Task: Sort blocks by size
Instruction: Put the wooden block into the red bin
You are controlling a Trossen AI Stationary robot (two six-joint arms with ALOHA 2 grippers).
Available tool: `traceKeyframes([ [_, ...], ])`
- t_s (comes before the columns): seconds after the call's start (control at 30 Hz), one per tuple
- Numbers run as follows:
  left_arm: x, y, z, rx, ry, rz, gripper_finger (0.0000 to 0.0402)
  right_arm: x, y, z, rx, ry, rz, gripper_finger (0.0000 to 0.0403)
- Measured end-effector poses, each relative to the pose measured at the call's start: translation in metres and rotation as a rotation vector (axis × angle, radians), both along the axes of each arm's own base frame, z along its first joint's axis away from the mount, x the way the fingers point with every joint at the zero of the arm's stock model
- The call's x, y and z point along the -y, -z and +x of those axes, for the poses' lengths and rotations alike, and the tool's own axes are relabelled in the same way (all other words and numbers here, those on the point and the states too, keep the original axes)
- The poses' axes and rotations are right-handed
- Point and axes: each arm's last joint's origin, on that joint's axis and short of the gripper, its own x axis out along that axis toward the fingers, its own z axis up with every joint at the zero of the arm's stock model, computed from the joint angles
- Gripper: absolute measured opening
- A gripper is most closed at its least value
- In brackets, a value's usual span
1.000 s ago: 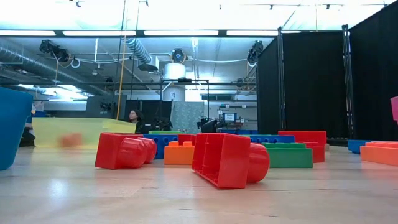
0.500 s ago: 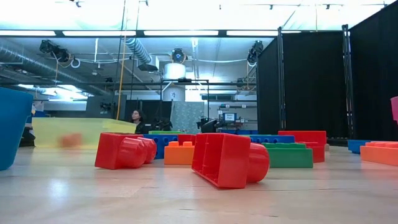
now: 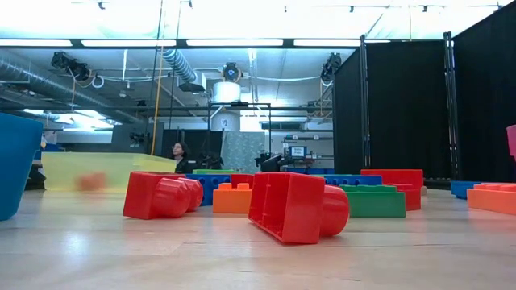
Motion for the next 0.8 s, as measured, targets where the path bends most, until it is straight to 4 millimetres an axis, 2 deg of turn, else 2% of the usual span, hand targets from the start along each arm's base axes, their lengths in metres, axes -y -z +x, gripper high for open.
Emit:
traceKeyframes([
  [0.17, 0.009, 0.011, 0.011, -0.117, 0.113, 0.132, 0.0209, -0.006, -0.022, 0.004, 0.015, -0.071, -0.001, 0.0184],
  [0.37, 0.015, 0.054, 0.042, -0.47, 0.236, 0.236, 0.0209, -0.007, -0.039, 0.004, 0.004, -0.138, -0.03, 0.0195],
  [0.6, 0.02, 0.102, 0.088, -0.767, 0.521, 0.33, 0.0209, -0.006, -0.04, 0.004, 0.009, -0.205, -0.04, 0.0196],
  [0.8, 0.01, 0.128, 0.109, -0.895, 0.712, 0.452, 0.0209, -0.009, -0.04, -0.002, 0.014, -0.247, -0.051, 0.0197],
])
